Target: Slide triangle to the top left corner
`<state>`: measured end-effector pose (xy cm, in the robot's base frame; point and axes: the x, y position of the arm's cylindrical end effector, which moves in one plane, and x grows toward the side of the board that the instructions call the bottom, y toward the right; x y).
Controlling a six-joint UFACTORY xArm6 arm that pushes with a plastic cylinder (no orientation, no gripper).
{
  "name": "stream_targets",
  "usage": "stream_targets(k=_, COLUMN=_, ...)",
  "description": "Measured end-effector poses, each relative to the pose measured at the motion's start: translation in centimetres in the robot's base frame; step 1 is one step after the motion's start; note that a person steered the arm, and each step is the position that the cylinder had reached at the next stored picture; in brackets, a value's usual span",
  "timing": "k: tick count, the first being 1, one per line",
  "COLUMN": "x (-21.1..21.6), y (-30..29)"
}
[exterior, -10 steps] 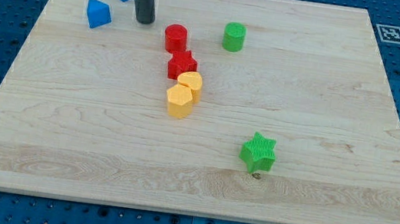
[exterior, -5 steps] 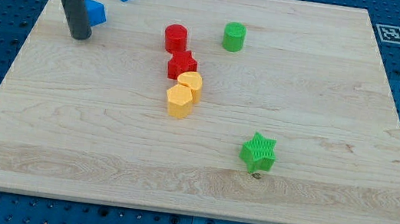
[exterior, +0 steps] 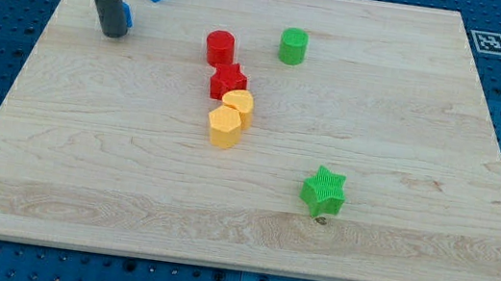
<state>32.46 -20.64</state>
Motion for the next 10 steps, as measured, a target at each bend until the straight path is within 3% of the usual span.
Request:
stream_targets(k=4, x=-5.1, y=-0.1)
stream_targets(k=10, x=-5.6, y=-5.6)
